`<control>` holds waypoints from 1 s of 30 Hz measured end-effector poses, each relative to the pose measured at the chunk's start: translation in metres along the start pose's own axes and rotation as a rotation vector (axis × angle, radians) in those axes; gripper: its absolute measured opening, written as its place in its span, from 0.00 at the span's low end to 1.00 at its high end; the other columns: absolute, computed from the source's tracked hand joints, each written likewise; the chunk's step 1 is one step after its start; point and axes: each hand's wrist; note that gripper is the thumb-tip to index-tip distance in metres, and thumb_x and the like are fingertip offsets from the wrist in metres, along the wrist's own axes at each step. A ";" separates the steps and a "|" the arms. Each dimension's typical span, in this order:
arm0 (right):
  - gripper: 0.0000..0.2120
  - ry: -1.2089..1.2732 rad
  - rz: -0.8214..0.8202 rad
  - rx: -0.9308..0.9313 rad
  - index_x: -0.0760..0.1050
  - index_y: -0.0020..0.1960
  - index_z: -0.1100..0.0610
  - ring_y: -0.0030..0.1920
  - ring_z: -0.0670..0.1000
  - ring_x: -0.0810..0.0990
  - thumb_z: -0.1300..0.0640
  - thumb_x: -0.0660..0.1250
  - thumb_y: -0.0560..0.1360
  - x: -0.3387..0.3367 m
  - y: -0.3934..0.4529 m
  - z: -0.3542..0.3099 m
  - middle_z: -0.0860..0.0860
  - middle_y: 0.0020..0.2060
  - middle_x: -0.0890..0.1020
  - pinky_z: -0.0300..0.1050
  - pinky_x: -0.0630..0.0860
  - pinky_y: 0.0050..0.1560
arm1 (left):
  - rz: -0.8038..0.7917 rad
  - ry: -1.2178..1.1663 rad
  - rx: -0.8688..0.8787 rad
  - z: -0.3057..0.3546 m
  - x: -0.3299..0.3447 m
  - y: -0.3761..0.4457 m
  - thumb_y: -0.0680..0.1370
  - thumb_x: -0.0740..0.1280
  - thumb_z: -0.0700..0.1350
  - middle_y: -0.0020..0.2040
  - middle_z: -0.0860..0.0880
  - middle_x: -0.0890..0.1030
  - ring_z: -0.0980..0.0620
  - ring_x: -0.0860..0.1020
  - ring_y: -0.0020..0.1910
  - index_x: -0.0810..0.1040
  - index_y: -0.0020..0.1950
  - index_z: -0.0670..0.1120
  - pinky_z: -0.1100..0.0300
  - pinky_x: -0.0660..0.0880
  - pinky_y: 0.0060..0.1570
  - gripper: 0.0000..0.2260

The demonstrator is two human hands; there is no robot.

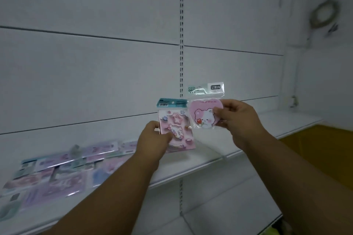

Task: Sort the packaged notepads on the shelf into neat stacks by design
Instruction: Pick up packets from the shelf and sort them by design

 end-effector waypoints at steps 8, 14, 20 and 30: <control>0.09 -0.033 -0.034 0.006 0.80 0.55 0.64 0.40 0.56 0.85 0.68 0.68 0.75 -0.128 0.085 0.014 0.61 0.45 0.85 0.42 0.83 0.36 | -0.016 0.013 -0.080 -0.005 0.168 0.030 0.74 0.73 0.38 0.48 0.44 0.84 0.44 0.85 0.44 0.76 0.47 0.49 0.44 0.83 0.46 0.09; 0.08 -0.036 -0.039 -0.001 0.80 0.54 0.62 0.37 0.53 0.84 0.67 0.68 0.76 -0.177 0.153 0.040 0.59 0.42 0.85 0.42 0.82 0.36 | 0.051 0.115 -0.125 -0.011 0.226 0.069 0.74 0.73 0.38 0.48 0.44 0.83 0.45 0.85 0.43 0.76 0.48 0.48 0.48 0.84 0.44 0.09; 0.06 -0.072 -0.043 0.053 0.80 0.52 0.64 0.40 0.57 0.80 0.67 0.68 0.75 -0.180 0.219 0.080 0.65 0.46 0.84 0.57 0.79 0.48 | 0.078 0.222 -0.142 -0.025 0.259 0.114 0.73 0.73 0.39 0.47 0.44 0.82 0.44 0.83 0.46 0.75 0.46 0.47 0.46 0.83 0.46 0.08; 0.05 -0.028 -0.203 0.094 0.81 0.42 0.56 0.40 0.58 0.76 0.65 0.70 0.73 -0.200 0.290 0.136 0.72 0.49 0.80 0.57 0.77 0.47 | 0.077 0.955 -0.254 -0.040 0.295 0.141 0.76 0.68 0.44 0.54 0.42 0.83 0.44 0.82 0.53 0.78 0.49 0.42 0.56 0.79 0.53 0.06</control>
Point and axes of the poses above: each hand's wrist, its own y-axis towards the middle knuckle, its own x-axis out of the palm, z = x × y
